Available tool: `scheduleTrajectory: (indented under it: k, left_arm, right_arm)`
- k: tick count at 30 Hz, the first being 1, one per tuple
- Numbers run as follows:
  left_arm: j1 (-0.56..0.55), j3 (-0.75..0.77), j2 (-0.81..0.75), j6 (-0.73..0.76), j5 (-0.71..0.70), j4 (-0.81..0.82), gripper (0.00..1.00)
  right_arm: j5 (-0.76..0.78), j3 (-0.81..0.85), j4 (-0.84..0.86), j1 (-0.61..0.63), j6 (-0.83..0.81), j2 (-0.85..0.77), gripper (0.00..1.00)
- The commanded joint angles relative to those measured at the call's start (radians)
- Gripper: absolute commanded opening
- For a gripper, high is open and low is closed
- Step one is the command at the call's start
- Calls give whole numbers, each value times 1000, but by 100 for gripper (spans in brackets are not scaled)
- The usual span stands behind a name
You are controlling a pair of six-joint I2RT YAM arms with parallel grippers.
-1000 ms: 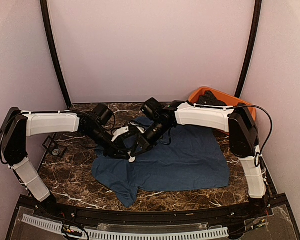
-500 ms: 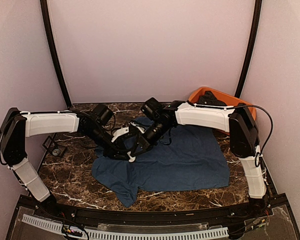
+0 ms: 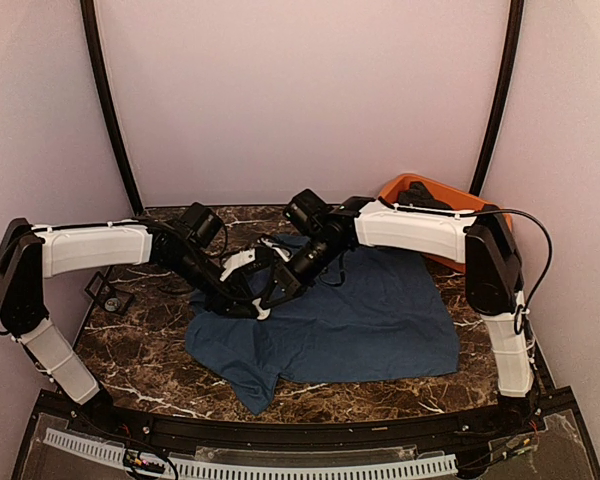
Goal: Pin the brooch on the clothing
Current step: Pin the brooch to the flattened clothing.
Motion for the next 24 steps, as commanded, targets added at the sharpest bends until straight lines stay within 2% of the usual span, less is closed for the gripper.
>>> scheduleTrajectory:
  k: [1,11,24]
  left_arm:
    - [6,-5,-11,1,39,-11,34]
    - [25,-27,-52,-1,70,12,40]
    - [31,-16,-21,-12,99,18,36]
  right_arm:
    - [-33,-5,32,1,-15,-44,0]
    - [-34,-10,33,1,-18,-43,0]
    - [-40,-3,28,1,-29,-45,0]
